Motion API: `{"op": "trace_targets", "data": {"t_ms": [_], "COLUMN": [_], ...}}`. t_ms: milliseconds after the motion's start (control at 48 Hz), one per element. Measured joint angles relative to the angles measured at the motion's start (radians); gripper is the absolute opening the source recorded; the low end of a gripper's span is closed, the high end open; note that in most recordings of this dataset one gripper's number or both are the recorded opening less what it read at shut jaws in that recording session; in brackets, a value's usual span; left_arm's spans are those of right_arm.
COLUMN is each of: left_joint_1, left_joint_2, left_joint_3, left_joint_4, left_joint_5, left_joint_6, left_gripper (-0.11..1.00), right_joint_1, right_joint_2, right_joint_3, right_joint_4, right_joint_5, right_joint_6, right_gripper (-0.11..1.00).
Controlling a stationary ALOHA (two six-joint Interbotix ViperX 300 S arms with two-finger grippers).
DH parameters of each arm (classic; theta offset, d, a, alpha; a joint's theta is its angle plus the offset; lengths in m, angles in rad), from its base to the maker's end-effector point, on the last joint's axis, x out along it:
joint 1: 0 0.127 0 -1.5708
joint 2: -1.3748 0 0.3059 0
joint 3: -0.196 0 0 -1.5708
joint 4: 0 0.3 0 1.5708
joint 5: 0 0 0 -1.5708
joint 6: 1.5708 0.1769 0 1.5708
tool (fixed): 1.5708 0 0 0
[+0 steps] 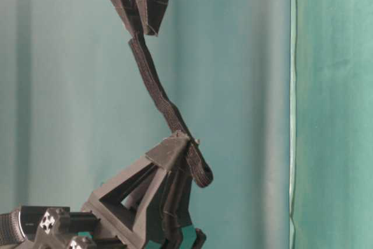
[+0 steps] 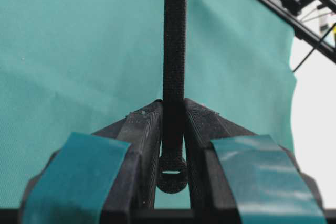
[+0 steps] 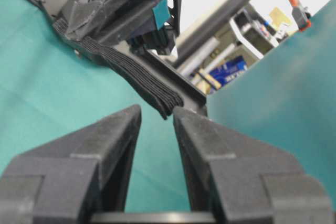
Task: Peel off the Velcro with your right arm.
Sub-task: 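Align the open right gripper around the strap's free upper end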
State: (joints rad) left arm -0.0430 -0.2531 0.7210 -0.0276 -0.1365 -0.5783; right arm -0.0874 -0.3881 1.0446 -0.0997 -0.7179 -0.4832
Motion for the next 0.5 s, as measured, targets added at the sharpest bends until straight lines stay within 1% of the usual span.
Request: {"op": "trace_targets", "data": {"t_ms": [500], "left_joint_1": [0.0], "left_joint_2": [0.0], "left_joint_3": [0.003], "left_joint_4": [0.0], "left_joint_5": [-0.008], "left_joint_6": [-0.003], "left_gripper": [0.1], "right_joint_1": [-0.002], "right_joint_2": [0.0], "right_joint_3": [0.009], "right_joint_4": [0.0], "right_joint_5": [-0.002], "right_joint_6": [0.005], "right_gripper": [0.03]}}
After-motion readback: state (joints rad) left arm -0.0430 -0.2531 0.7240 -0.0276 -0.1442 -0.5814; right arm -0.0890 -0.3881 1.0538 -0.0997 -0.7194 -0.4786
